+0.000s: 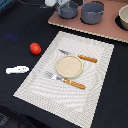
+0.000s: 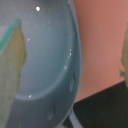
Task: Place the pan onto the stove and place the fish and sausage into the pan.
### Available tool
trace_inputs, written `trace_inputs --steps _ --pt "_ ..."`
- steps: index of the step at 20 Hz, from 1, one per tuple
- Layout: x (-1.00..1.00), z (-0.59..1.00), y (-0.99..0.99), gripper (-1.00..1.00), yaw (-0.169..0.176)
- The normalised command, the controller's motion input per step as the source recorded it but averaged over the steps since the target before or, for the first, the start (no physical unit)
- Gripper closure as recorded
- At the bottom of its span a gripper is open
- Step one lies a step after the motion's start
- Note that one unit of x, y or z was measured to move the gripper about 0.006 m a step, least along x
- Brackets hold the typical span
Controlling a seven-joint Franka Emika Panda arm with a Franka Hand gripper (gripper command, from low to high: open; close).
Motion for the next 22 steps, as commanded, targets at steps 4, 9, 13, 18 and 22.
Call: trace_inputs --steps 4,9,13,18,22 --pt "0.0 0.78 -0.92 -1.0 -0.011" --pt "0.0 0.58 -1.0 -1.0 0.0" --pt "0.0 0.43 -1.0 -1.0 0.0" --pt "0.0 0.26 -1.0 -1.0 0.0" --pt "0.0 0.05 -0.97 -1.0 0.0"
